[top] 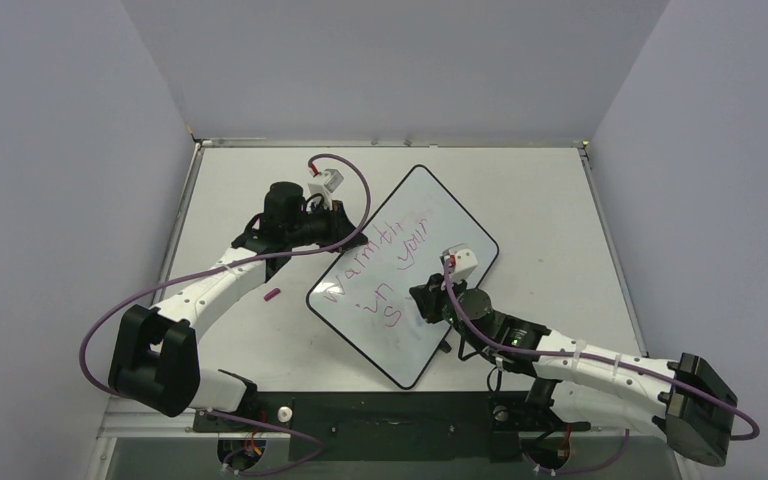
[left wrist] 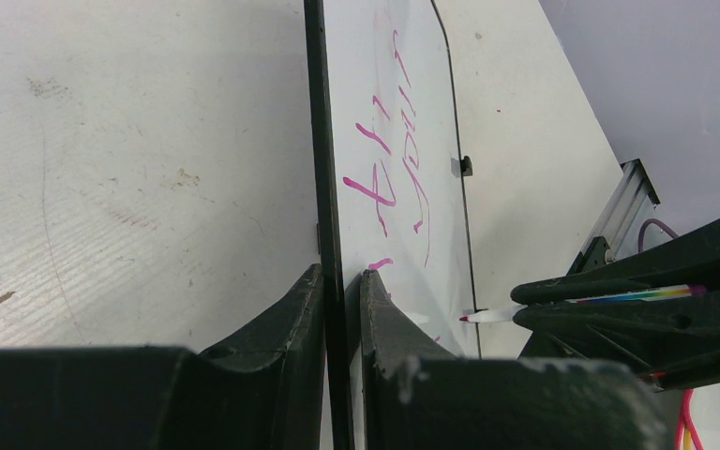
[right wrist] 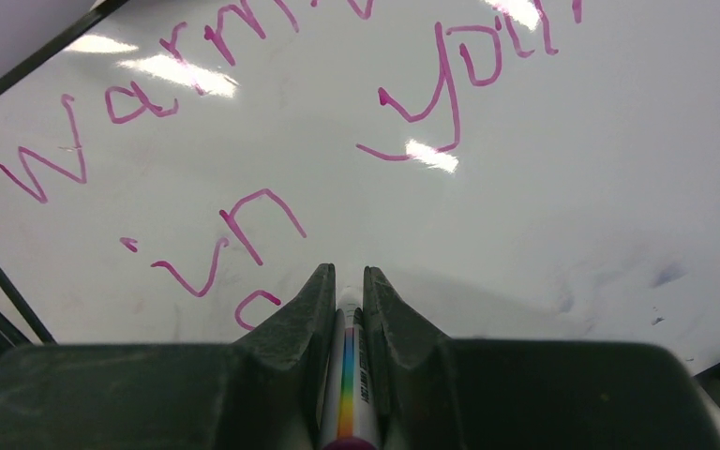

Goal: Write a sentence on the whiteboard

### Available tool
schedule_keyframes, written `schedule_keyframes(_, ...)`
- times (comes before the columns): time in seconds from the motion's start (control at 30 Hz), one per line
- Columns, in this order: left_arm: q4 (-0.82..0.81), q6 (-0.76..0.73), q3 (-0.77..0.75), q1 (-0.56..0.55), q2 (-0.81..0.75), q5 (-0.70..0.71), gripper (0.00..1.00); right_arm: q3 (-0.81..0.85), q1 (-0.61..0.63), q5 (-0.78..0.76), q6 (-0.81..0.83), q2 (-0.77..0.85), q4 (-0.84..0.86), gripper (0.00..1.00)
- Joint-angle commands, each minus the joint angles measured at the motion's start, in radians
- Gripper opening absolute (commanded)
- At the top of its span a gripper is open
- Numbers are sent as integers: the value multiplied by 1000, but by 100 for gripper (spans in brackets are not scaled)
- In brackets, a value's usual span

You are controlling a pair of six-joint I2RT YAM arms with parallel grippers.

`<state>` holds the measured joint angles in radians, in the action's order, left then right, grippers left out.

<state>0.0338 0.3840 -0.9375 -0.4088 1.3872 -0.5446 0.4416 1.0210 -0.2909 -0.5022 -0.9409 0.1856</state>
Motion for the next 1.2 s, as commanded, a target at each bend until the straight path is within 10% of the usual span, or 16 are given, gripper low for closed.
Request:
schedule_keyframes(0.0,-72,-70,-2,7,-26,58,0,5,-10,30,4,-36,55,0)
schedule_keyframes(1.17,-67,-71,-5,7,-24,60,0,-18,-12,-16,-23,-25,-13,0)
